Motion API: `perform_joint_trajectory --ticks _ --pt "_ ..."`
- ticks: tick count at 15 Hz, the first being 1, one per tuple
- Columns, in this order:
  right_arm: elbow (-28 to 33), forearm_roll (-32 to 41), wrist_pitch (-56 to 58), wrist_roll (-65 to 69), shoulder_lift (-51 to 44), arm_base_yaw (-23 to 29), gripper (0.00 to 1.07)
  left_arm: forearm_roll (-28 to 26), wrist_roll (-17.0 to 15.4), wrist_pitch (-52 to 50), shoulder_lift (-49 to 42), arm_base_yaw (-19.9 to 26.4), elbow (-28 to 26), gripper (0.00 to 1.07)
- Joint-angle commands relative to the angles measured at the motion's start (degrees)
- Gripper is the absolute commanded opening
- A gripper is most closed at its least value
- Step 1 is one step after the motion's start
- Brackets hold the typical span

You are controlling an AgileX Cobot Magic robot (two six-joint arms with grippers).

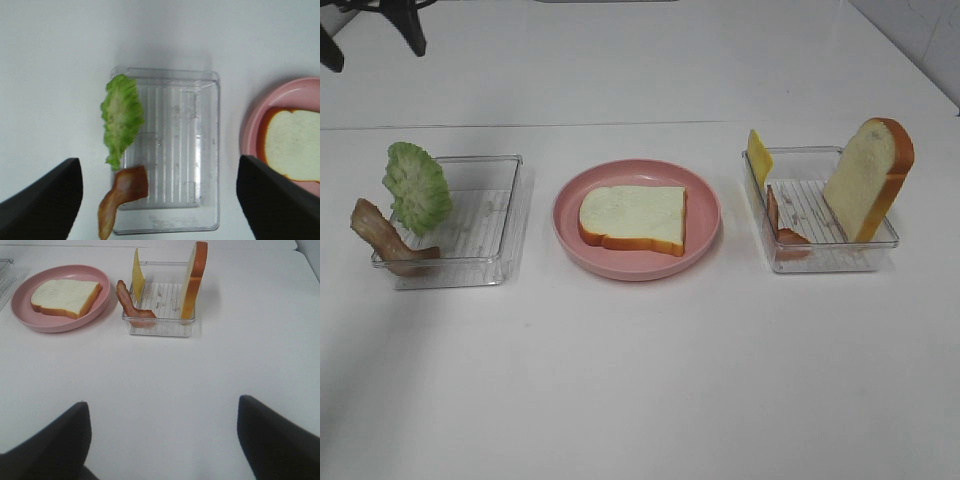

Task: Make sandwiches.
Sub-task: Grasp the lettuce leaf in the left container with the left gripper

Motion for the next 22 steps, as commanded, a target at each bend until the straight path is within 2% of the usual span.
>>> perform_joint_trajectory --ticks 1,3,12,16,17,22 --pt "-0.1 -0.1 -0.6 -0.2 -0.7 -0.3 0.76 0.6 0.2 4.2 0.2 2.1 4.1 0.79" --pt "-0.1 -0.1 -0.6 -0.2 -0.7 -0.3 0.76 3.1 2.1 4.1 2.2 2.3 4.9 0.78" --pt "-0.1 -0.1 -0.6 -0.2 -0.7 -0.3 0.76 4.0 3.2 -1.4 12.6 1.3 4.2 0.75" --pt "-0.1 -0.1 -0.6 -0.2 -0.7 -0.3 0.76 3.9 3.2 -5.0 13.2 1.3 3.8 0.62" --pt "-0.1 -0.1 -0.6 -0.2 -0.7 -0.3 0.76 3.9 3.2 -5.2 13.2 1.3 3.8 0.56" --pt "-0.1 -0.1 -0.6 -0.2 -0.7 -0.3 0.76 4.0 3.4 -5.6 13.6 1.3 3.8 0.56"
